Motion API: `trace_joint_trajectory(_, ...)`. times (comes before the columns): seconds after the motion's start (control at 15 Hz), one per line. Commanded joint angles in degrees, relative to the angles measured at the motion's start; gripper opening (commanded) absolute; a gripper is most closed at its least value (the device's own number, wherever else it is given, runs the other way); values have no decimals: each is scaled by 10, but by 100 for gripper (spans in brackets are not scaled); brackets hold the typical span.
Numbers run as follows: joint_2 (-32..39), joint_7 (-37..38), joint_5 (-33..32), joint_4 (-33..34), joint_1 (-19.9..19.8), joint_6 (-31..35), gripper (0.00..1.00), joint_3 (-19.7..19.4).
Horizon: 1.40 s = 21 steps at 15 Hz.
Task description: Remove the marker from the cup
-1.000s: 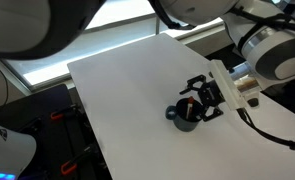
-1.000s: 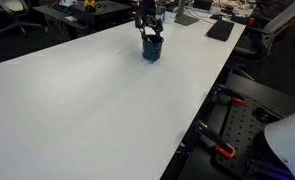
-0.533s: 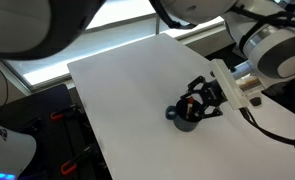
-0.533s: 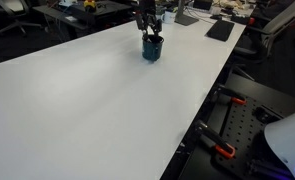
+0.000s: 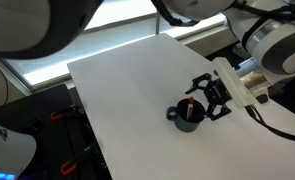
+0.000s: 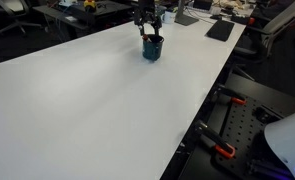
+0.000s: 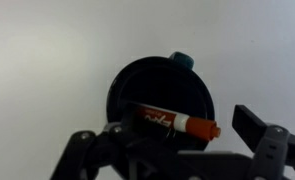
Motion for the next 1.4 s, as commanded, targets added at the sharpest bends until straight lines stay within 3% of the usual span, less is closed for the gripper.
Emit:
trace_joint_trajectory(0.0,-5,5,-17,10,8,21,99,-10)
trace_joint_trajectory(0.33,1,3,-21,18,8,26,100,-12)
trace_joint_trajectory(0.4,1,1,-23,17,9,25,90,-12)
trace_joint_trajectory(0.47,2,-1,-26,17,10,25,88,-12)
trace_joint_trajectory(0.6,2,-4,-33,16,11,25,66,-11)
trace_joint_trajectory(0.67,2,-4,-36,16,11,25,62,-11)
trace_joint_trajectory(1.13,2,-5,-45,15,16,26,5,-9)
trace_joint_trajectory(1.2,3,-5,-47,16,17,26,3,-9)
trace_joint_trajectory(1.27,3,-5,-48,16,17,26,9,-9)
trace_joint_trajectory(1.33,3,-4,-49,16,17,26,35,-9)
